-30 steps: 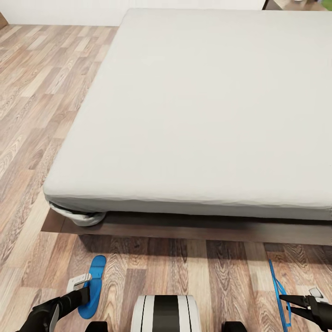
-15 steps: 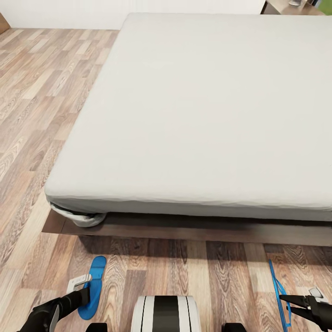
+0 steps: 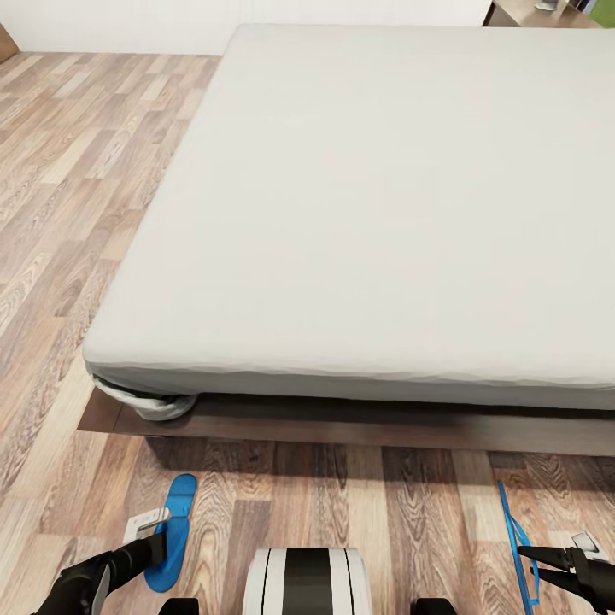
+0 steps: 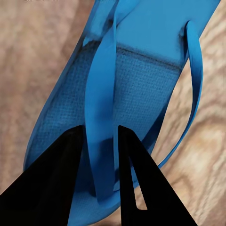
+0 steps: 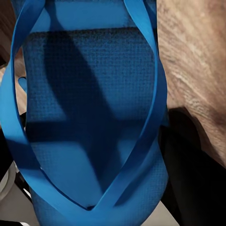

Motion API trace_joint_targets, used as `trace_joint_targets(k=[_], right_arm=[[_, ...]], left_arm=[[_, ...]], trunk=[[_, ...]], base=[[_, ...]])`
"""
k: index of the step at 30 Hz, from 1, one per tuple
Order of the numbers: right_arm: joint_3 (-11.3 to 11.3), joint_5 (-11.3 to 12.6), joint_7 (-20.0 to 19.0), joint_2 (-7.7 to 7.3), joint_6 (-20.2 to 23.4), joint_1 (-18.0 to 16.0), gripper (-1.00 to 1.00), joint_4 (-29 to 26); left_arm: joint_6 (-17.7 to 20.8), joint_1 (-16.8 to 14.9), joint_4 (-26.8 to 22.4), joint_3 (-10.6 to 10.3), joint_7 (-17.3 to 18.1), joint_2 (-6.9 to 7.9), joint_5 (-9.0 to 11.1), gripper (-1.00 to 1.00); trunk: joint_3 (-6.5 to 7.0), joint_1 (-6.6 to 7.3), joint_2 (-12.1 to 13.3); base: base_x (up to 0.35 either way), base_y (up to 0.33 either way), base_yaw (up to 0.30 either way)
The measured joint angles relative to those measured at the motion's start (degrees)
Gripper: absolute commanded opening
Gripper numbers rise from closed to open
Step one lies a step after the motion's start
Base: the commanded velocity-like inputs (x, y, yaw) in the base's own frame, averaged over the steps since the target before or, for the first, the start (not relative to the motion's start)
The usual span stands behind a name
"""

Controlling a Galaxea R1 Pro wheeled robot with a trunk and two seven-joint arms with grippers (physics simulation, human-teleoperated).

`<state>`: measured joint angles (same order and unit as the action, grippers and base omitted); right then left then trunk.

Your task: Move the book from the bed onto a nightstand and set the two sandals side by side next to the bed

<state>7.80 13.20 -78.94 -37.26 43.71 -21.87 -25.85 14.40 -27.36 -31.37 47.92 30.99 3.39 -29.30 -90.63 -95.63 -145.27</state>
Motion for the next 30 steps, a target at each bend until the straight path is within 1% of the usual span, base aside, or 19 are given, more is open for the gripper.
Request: trace_joint_targets(k=[11, 12, 30], right_arm=[[0.0, 0.0, 0.0, 0.00, 0.0, 0.0, -1.00, 0.0], [0.0, 0.0, 0.0, 0.00, 0.0, 0.0, -1.00, 0.0], [0.0, 0.0, 0.0, 0.00, 0.0, 0.0, -1.00, 0.0]], left_arm=[[0.0, 0.0, -0.2, 0.0, -0.1, 0.00, -0.1, -1.00], [0.0, 0.0, -0.2, 0.0, -0.1, 0.00, -0.1, 1.00], [0.1, 0.0, -0.3, -0.1, -0.2, 0.00, -0.1, 1.00]], trunk=[[0.00, 0.00, 0.0], [0.00, 0.00, 0.0], [0.00, 0.00, 0.0]], base=[[0.000, 0.000, 0.000], [0.000, 0.000, 0.000], [0.000, 0.000, 0.000]])
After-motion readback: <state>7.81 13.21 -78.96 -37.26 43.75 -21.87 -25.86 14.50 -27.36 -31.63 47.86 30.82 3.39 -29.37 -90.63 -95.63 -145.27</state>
